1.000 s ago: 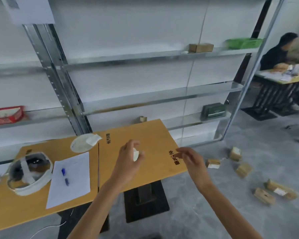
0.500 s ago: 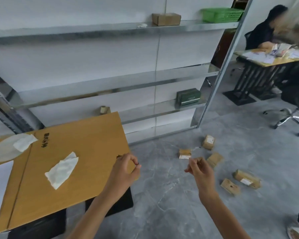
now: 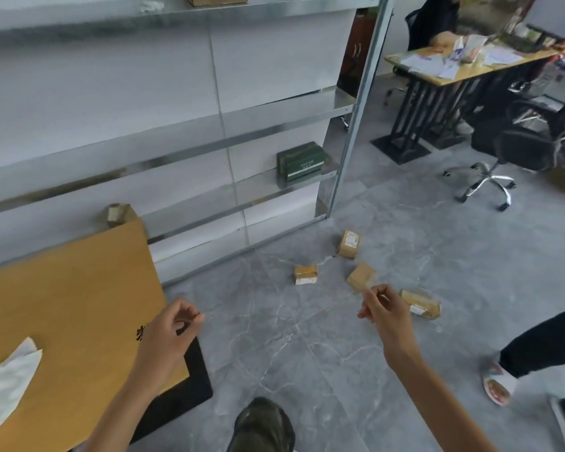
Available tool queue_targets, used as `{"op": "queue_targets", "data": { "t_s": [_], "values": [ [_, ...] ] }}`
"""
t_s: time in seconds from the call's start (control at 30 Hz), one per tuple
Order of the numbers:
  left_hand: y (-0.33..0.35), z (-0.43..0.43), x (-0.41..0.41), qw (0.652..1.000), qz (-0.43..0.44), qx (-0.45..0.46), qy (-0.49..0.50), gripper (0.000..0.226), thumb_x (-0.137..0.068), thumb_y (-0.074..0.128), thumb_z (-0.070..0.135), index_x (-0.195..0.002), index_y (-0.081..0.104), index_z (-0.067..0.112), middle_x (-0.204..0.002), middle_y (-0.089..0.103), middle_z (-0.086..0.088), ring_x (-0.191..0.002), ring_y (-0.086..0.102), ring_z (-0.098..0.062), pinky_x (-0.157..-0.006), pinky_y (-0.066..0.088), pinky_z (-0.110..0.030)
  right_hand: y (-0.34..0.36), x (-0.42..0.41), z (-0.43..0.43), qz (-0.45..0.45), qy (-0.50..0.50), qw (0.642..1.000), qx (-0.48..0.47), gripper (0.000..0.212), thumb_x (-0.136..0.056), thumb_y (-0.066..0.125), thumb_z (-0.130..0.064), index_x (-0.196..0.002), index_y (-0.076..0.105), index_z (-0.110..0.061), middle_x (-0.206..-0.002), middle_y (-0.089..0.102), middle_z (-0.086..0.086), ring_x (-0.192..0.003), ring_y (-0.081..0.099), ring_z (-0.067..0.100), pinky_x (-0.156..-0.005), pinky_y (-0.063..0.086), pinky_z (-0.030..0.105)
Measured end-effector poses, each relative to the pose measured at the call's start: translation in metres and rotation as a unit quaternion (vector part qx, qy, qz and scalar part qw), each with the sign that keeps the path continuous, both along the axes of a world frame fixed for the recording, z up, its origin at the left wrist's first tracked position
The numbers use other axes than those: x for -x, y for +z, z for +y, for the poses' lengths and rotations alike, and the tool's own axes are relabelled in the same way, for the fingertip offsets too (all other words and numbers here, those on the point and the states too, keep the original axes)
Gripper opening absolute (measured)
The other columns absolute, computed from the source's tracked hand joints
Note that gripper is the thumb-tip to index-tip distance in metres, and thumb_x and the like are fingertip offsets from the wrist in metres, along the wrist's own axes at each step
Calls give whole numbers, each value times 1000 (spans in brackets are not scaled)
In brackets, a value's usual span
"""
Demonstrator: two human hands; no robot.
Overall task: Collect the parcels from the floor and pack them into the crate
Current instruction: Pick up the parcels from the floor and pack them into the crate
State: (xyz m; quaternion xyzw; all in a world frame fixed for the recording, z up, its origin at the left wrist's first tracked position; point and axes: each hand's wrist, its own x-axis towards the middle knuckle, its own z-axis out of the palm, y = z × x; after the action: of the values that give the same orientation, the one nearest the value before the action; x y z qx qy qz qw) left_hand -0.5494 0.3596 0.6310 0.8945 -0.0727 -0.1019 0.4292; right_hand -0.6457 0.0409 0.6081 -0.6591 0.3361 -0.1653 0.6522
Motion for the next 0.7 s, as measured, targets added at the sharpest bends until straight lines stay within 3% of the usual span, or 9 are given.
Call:
{"op": "queue_targets", "data": {
  "t_s": [0.23,0.3,0.4,0.53,0.7],
  "values": [
    [-41,3,-88,995,79,-14,50,12,-85,65,20,-76,59,15,-77,65,-1,-78,62,-17,-62,41,-20,-21,-90,-33,57,-14,998,7,22,-93,55,-11,-71,54,-12,-56,56,3,-46,53,4,-43,39,7],
    [-50,-2,-126,993,96,-15,60,13,-85,66,21,-76,59,14,-73,64,-4,-73,60,-21,-56,37,-12,-28,-121,-42,69,-23,997,0,21,-93,56,-13,-72,55,-12,-57,57,2,-48,55,5,-46,42,10],
    [-54,-14,-185,992,116,-31,50,15,-85,66,21,-74,59,14,-68,61,-7,-67,56,-24,-49,33,-13,-37,-162,-51,96,-48,994,-28,18,-93,57,-16,-76,57,-10,-62,58,6,-52,57,8,-58,50,19],
    [-64,-66,-260,989,128,-64,-48,11,-86,64,15,-76,61,15,-71,63,-8,-68,59,-22,-57,40,-20,-46,-211,-63,118,-70,989,-46,13,-92,57,-14,-81,60,-8,-67,61,9,-48,60,4,-52,51,12],
    [-93,-160,-319,954,215,-106,-180,5,-89,60,20,-85,62,21,-76,65,4,-70,61,-8,-59,42,-12,-65,-253,-92,144,-96,982,-68,14,-92,57,-16,-86,61,-3,-67,63,9,-52,62,7,-54,53,14]
  ]
}}
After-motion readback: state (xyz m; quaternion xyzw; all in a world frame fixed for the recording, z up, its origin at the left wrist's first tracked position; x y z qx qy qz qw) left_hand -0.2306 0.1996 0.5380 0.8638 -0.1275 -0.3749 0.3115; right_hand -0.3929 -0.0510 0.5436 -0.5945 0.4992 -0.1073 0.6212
